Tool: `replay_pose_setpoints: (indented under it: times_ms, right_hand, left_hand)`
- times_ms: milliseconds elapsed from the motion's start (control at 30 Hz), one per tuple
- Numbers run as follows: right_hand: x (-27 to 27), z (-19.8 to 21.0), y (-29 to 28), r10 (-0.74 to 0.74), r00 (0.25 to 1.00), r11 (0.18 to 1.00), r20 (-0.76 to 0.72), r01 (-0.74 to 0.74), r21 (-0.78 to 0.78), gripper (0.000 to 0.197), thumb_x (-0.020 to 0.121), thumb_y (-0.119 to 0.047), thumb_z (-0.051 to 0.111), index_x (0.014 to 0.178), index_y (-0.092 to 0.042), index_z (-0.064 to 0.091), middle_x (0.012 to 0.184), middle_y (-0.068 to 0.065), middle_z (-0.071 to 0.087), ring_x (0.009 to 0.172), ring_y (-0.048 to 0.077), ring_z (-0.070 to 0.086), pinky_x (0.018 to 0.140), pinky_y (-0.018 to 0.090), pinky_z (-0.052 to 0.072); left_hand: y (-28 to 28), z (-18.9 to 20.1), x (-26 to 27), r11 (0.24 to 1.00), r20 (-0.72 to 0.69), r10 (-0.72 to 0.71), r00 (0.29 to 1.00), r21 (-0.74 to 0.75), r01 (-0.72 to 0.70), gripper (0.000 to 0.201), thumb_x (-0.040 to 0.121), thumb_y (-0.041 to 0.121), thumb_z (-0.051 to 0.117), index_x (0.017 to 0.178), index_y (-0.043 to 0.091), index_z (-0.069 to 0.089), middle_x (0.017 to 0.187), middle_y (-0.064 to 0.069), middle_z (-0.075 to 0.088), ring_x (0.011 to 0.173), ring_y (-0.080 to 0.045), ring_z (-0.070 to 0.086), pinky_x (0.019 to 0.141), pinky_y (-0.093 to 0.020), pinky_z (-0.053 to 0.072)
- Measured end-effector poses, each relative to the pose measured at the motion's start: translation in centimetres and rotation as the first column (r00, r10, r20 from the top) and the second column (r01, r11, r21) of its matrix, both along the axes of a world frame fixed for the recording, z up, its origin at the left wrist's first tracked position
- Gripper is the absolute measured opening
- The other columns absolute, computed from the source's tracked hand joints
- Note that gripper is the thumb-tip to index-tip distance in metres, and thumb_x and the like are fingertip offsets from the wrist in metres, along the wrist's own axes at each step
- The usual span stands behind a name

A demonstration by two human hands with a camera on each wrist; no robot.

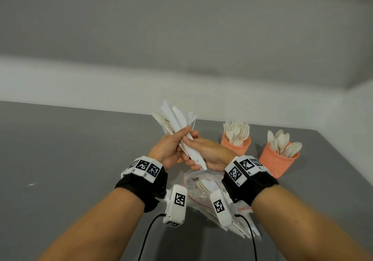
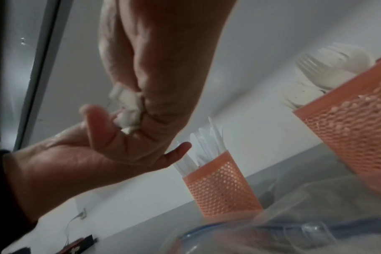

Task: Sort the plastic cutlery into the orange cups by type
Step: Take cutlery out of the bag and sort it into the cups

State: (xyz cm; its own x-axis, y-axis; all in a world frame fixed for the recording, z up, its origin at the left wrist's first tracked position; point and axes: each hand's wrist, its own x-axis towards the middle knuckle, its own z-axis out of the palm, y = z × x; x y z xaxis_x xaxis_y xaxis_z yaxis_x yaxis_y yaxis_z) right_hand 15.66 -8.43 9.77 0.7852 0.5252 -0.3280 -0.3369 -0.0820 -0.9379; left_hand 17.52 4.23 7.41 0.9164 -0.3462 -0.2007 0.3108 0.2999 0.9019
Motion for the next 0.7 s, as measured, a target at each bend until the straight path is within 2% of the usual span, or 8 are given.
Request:
replay_pose_setpoints:
  times_ms: [100,167,267,333,467,533,600,700]
  right_hand:
    - [-0.2,-0.6,0.0,-0.075,0.985,0.982,0.152,0.099,-0.159,0.032,0.099,-0.036,0.036,0.107,-0.008,0.050,0.075,0.009,0.058,0.046,0.009,0.059,0.040,0.018,0.049]
    - [-0.4,-1.1,0.3,-0.140,0.930,0.940,0.339,0.232,-0.249,0.030,0.098,-0.031,0.041,0.122,-0.012,0.043,0.089,0.005,0.058,0.051,0.007,0.061,0.044,0.020,0.050]
    - [-0.4,-1.7,0.3,-0.112,0.740,0.839,0.663,0.428,-0.336,0.029,0.097,-0.027,0.046,0.113,-0.003,0.048,0.083,-0.007,0.048,0.069,0.004,0.052,0.062,0.020,0.041]
    - [-0.3,-2.0,0.2,-0.046,0.641,0.799,0.766,0.484,-0.357,0.025,0.095,-0.030,0.049,0.102,-0.006,0.051,0.083,-0.005,0.045,0.074,0.004,0.045,0.062,0.014,0.035]
    - [0.2,-2.2,0.1,0.079,0.589,0.765,0.804,0.482,-0.427,0.017,0.094,-0.030,0.050,0.083,-0.018,0.044,0.078,-0.007,0.039,0.070,0.006,0.038,0.061,0.007,0.033]
    - [0.4,-2.1,0.1,0.107,0.572,0.761,0.813,0.479,-0.437,0.020,0.097,-0.025,0.044,0.095,-0.007,0.053,0.089,0.003,0.048,0.079,0.013,0.043,0.060,0.007,0.033]
    - [0.6,-2.2,0.2,0.107,0.585,0.756,0.804,0.477,-0.448,0.031,0.099,-0.023,0.039,0.110,0.004,0.051,0.102,0.014,0.053,0.085,0.019,0.047,0.059,0.016,0.029]
    - [0.6,-2.6,0.5,0.117,0.605,0.745,0.788,0.471,-0.472,0.034,0.100,-0.022,0.034,0.116,0.007,0.046,0.110,0.018,0.051,0.086,0.019,0.047,0.066,0.020,0.029]
  left_hand:
    - [-0.4,-0.1,0.0,0.994,-0.025,0.100,0.995,-0.037,-0.101,0.025,0.081,0.033,0.065,0.073,0.011,0.073,0.088,-0.013,0.063,0.075,-0.024,0.057,0.067,-0.031,0.048]
    - [-0.7,-0.3,0.1,0.980,-0.027,0.171,0.985,-0.100,-0.173,0.023,0.091,0.018,0.055,0.076,0.004,0.065,0.083,-0.013,0.065,0.069,-0.020,0.067,0.063,-0.031,0.055]
    - [-1.0,-0.1,0.2,0.966,-0.017,0.201,0.979,-0.164,-0.201,0.022,0.095,0.009,0.048,0.078,-0.001,0.058,0.068,-0.010,0.066,0.057,-0.016,0.069,0.054,-0.026,0.057]
    - [-0.9,0.1,0.3,0.968,-0.018,0.189,0.982,-0.166,-0.189,0.020,0.095,0.009,0.047,0.081,0.000,0.056,0.066,-0.010,0.064,0.055,-0.015,0.068,0.053,-0.024,0.056]
    - [-0.8,0.2,0.1,0.966,-0.027,0.170,0.985,-0.193,-0.172,0.026,0.097,0.012,0.044,0.117,-0.003,0.053,0.097,-0.017,0.064,0.076,-0.019,0.071,0.061,-0.028,0.058]
    - [-0.7,0.1,0.1,0.969,-0.044,0.137,0.990,-0.200,-0.143,0.033,0.099,0.019,0.039,0.123,0.000,0.052,0.111,-0.017,0.063,0.094,-0.023,0.067,0.074,-0.033,0.058]
    - [-0.7,0.2,0.1,0.971,-0.077,0.131,0.988,-0.191,-0.144,0.035,0.101,0.022,0.034,0.121,0.001,0.051,0.110,-0.016,0.063,0.097,-0.024,0.063,0.084,-0.037,0.052]
    - [-0.7,0.2,-0.1,0.974,-0.101,0.132,0.986,-0.173,-0.148,0.030,0.101,0.020,0.033,0.115,0.004,0.053,0.099,-0.014,0.062,0.087,-0.024,0.060,0.076,-0.036,0.045]
